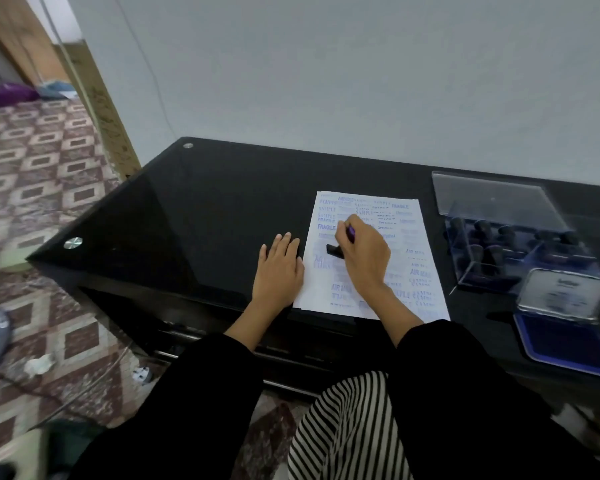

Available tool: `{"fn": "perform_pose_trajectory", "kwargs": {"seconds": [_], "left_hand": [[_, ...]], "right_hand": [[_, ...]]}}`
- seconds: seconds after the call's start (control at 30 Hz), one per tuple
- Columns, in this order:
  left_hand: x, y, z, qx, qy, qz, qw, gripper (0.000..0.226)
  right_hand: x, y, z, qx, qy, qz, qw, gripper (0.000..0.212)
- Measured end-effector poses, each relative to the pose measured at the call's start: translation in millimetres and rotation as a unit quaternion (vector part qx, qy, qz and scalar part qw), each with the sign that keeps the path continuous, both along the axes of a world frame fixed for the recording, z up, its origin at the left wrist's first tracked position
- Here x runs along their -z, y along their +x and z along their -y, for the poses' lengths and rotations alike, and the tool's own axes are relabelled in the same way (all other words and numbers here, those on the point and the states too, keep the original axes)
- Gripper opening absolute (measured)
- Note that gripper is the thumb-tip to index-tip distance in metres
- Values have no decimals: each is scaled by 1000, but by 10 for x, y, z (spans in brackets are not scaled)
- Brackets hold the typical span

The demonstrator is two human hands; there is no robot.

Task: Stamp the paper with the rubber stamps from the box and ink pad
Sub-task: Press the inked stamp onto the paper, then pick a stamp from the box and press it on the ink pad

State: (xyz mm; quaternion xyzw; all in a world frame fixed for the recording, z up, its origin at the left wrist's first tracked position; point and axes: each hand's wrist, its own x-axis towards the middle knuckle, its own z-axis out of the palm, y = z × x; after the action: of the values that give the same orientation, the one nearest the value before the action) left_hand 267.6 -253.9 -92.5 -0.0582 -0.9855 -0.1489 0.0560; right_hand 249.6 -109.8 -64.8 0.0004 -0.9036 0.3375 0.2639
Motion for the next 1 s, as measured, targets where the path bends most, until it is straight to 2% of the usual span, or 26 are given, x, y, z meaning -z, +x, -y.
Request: {"fn": "perform_pose_trajectory", "kwargs": {"seconds": [0.07, 0.43, 0.57, 0.63, 0.77, 0.87, 1.0], "left_hand": [[7, -14, 3, 0, 3, -4, 1000, 48], [0, -17, 0, 3, 27, -9, 1000, 47], [-65, -24, -21, 5, 32, -4, 999, 46], [-140, -7, -93, 11, 61, -31, 998, 43], [-264, 67, -417, 78, 143, -110, 980, 41], [-368, 170, -816, 156, 177, -100, 967, 39], [-474, 393, -1464, 229, 179, -84, 953, 35]], "right_hand": [[-42, -11, -109, 26, -41, -15, 999, 29], [-47, 199, -357, 33, -11, 12, 999, 31], [-116, 320, -566, 31, -28, 12, 999, 29], [-186, 389, -719, 16, -55, 15, 998, 22], [-308, 578, -1089, 6, -80, 8, 997, 5], [-350, 747, -1382, 27, -77, -5, 997, 3], [-406, 1006, -1754, 74, -49, -16, 996, 7]]}}
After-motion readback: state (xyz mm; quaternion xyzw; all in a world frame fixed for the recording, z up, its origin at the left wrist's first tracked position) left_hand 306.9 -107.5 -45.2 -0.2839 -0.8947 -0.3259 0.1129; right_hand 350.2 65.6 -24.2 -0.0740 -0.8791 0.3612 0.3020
